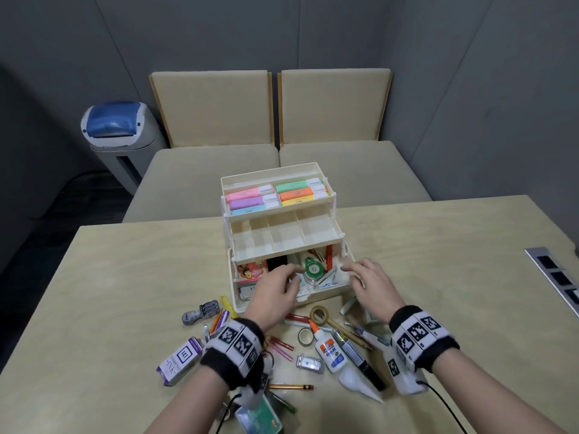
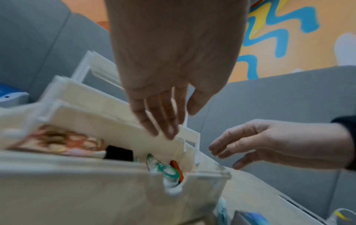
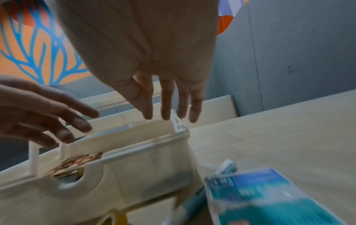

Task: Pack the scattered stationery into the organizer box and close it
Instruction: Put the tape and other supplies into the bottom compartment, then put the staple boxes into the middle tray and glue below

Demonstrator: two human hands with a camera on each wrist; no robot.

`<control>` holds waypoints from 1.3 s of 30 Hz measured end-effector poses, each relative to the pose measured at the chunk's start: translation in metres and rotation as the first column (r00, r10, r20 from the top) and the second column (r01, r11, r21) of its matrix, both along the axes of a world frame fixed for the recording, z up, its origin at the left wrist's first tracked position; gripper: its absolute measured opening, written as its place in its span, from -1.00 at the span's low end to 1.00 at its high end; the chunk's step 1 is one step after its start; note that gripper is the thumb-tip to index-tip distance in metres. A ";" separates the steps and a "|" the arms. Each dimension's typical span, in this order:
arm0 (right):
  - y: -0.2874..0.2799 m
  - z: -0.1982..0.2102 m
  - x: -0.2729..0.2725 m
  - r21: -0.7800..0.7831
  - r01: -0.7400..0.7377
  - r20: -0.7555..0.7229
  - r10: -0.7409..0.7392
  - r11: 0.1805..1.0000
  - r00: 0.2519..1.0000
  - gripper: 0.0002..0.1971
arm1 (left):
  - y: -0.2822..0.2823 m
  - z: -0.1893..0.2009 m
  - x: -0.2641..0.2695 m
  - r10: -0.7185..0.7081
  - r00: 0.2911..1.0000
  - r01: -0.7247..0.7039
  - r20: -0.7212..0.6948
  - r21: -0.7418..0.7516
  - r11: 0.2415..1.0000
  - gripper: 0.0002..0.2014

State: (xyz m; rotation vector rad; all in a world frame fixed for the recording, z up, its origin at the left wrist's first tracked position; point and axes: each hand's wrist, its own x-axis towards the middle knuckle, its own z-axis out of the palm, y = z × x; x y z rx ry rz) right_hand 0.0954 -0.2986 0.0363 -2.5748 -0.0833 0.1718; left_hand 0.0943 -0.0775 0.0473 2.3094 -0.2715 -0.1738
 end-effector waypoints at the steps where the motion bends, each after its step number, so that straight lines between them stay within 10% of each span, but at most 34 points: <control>1: 0.001 -0.001 -0.010 0.016 0.009 0.030 -0.010 1.000 1.000 -0.67 | 0.006 0.000 -0.011 -0.005 1.000 0.005 0.011 -0.007 1.000 -0.76; 15: 0.025 -0.057 -0.121 -0.023 -0.194 -0.258 0.181 0.981 0.949 -0.76 | 0.054 -0.057 -0.093 0.040 0.967 -0.019 -0.253 0.088 0.996 -0.84; 22: -0.008 -0.055 -0.074 -0.253 0.182 -0.012 -0.191 0.950 0.982 -0.71 | 0.073 -0.059 -0.096 0.085 0.959 -0.055 -0.270 0.118 0.991 -0.85; 29: -0.021 -0.067 -0.046 -0.334 0.190 -0.221 -0.273 0.923 0.936 -0.41 | 0.078 -0.057 -0.100 0.114 0.953 -0.078 -0.282 0.136 0.988 -0.85; 36: -0.026 -0.062 -0.050 0.138 0.503 -0.310 -0.445 0.853 0.840 -0.48 | 0.098 -0.049 -0.109 0.285 0.929 -0.221 -0.237 0.264 0.939 -0.92; 39: -0.021 -0.057 -0.057 0.309 0.564 -0.389 -0.440 0.765 0.810 -0.55 | 0.093 -0.043 -0.113 -0.007 0.921 0.111 -0.391 0.243 0.964 -0.65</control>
